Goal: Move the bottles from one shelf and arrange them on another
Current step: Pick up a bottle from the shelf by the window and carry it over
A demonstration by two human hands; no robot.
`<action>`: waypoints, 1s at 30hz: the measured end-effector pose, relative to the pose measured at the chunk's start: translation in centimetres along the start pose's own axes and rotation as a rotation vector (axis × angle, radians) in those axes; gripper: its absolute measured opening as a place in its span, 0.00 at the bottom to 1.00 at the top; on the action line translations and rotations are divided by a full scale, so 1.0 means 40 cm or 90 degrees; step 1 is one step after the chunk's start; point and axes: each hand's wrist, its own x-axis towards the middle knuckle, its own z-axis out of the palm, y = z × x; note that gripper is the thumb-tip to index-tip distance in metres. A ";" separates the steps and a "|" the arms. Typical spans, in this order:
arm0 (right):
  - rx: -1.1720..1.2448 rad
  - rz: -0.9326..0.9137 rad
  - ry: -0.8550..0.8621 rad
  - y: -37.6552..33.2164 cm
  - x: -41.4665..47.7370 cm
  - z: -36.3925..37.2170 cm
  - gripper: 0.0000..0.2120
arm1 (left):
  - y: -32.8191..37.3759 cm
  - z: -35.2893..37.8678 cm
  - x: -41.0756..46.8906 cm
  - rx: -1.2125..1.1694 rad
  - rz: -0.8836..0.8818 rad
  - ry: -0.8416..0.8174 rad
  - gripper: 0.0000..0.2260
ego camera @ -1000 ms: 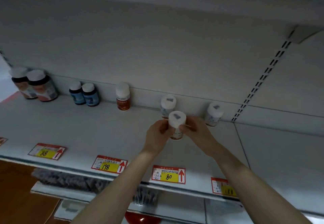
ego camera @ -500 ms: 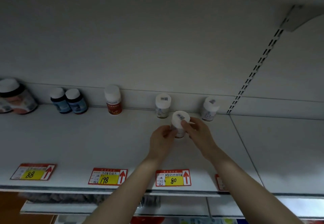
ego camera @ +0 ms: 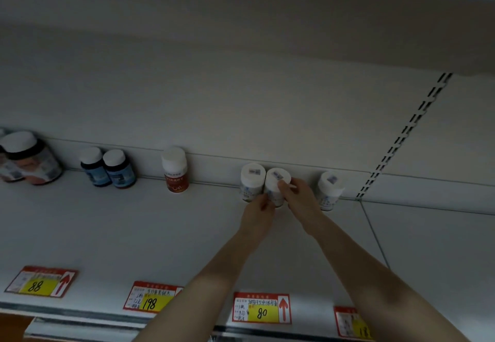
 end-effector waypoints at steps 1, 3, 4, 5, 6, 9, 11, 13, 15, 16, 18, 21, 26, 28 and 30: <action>0.005 0.000 -0.002 0.002 0.005 0.001 0.15 | 0.001 0.001 0.003 0.000 0.002 -0.001 0.07; 0.019 0.000 -0.006 0.003 0.011 0.002 0.16 | 0.003 0.002 0.008 -0.001 0.007 -0.001 0.07; 0.022 -0.002 -0.007 0.003 0.013 0.003 0.16 | 0.004 0.002 0.009 -0.001 0.006 -0.001 0.07; 0.025 -0.003 -0.006 0.003 0.015 0.004 0.16 | 0.004 0.002 0.009 -0.001 0.003 0.000 0.07; 0.028 -0.001 -0.005 0.005 0.017 0.005 0.16 | 0.001 0.002 0.011 -0.002 0.001 -0.001 0.07; 0.026 0.008 0.001 0.003 0.019 0.008 0.18 | -0.002 0.001 0.013 -0.006 -0.011 -0.004 0.06; 0.012 0.008 0.001 0.002 0.020 0.008 0.18 | 0.003 -0.001 0.011 -0.002 -0.014 -0.004 0.06; 0.003 0.005 0.001 -0.004 0.016 0.006 0.17 | 0.009 -0.004 0.005 0.002 -0.007 -0.002 0.05; 0.004 0.018 0.004 -0.003 0.011 0.004 0.16 | 0.009 -0.009 -0.003 0.009 -0.010 0.006 0.07; 0.006 0.023 0.008 0.002 0.008 0.002 0.15 | 0.007 -0.012 -0.009 0.014 -0.011 0.011 0.08; 0.020 0.028 0.018 0.010 -0.004 -0.001 0.13 | 0.001 -0.019 -0.024 0.020 -0.002 0.016 0.08; 0.026 0.040 0.037 0.021 -0.041 -0.014 0.13 | 0.002 -0.018 -0.056 0.017 0.012 0.005 0.07; 0.050 0.051 0.089 0.037 -0.135 -0.082 0.12 | 0.032 0.031 -0.104 0.044 0.046 -0.031 0.10; 0.065 0.039 0.118 0.041 -0.178 -0.139 0.19 | 0.054 0.065 -0.123 0.042 0.062 -0.053 0.11; 0.067 0.036 0.165 0.049 -0.213 -0.210 0.21 | 0.085 0.108 -0.146 0.044 0.072 -0.078 0.06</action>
